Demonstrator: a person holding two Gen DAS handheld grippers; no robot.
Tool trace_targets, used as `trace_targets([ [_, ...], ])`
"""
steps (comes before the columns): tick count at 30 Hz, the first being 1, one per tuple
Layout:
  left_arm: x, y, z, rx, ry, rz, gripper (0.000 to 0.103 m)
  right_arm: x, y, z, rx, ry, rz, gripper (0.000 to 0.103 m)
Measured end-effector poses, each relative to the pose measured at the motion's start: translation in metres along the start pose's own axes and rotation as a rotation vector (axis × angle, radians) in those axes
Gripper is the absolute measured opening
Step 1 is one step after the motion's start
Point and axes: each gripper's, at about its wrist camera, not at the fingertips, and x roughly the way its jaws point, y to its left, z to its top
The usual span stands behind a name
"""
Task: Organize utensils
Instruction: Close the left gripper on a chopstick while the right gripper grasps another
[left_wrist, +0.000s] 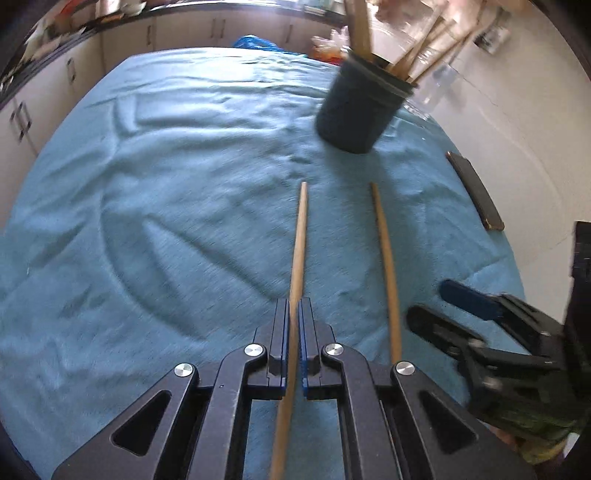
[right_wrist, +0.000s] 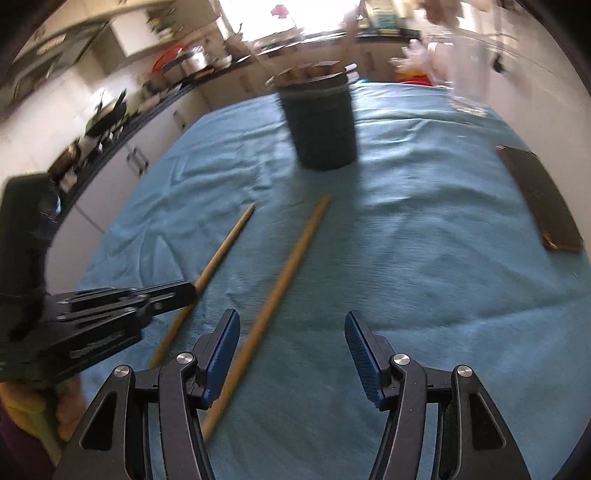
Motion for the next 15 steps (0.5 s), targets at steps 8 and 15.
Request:
trace_targets([
  [8,-0.002,0.009,-0.007,-0.129,0.02,-0.06,0.005,0.021,0.017,0.006,-0.101,0.069,-0.095,0.014],
  [15,-0.005,-0.009,-0.014,-0.113,0.059,-0.109,0.007,-0.004,-0.015,-0.014,-0.119,0.13,-0.149,0.019],
])
